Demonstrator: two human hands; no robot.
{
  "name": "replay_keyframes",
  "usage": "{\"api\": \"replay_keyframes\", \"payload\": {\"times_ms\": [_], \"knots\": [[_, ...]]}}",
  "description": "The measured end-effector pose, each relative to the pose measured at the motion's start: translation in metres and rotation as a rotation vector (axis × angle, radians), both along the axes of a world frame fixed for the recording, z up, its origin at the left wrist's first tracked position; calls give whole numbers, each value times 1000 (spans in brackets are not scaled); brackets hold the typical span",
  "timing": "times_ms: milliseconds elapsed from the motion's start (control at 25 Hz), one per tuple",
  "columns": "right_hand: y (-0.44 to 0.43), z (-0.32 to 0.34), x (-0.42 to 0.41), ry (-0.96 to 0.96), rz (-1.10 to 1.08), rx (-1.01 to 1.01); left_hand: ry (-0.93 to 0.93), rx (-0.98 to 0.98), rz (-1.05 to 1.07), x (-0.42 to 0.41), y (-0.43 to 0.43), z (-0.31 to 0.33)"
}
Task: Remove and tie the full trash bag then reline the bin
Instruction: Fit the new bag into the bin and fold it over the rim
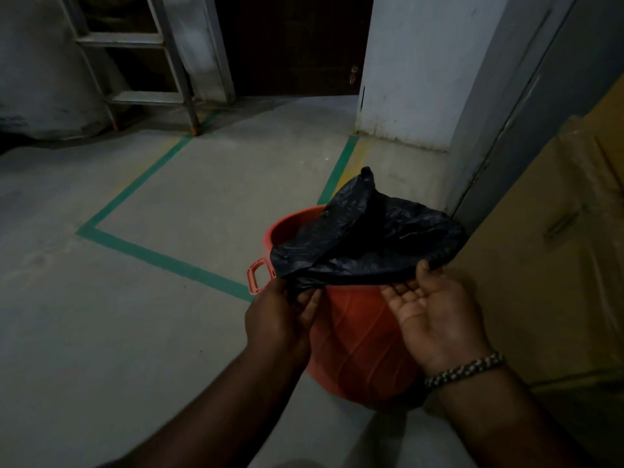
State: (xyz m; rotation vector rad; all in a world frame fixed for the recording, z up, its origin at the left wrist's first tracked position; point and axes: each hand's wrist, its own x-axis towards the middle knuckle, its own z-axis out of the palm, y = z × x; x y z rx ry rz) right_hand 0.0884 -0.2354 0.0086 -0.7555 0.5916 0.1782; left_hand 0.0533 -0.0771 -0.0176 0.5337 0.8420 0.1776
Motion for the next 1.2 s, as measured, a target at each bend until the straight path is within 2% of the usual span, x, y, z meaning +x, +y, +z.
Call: {"api": "replay_keyframes", "payload": {"times_ms": [120,200,320,440,520,680,800,960,1080,1200], "knots": [[-6,3,6,12,-27,-23,45,-5,63,2,10,5],[-6,4,8,12,-23,-44,9,-89,53,4,17,5],[-7,3,7,14,-17,-70,-51,-148,-54,7,20,4],[-14,6,9,11,-38,-77,-152,-124,-230,8,25,11],[-20,4,12,9,-50,-70,-158,-34,-352,7,28,16],[-28,-1,17,-11,-54,-52,-113,284,-498,5,29,22],[-30,-3,20,-20,-85,-42,-21,396,-433,7,33,20],[-32,-6,21,-4,-74,-66,73,723,-317,14,31,4],[-35,-1,17,22,-30,-95,168,661,-240,16,45,-2],[-42,0,15,45,-10,-121,319,659,-354,16,65,-13]]}}
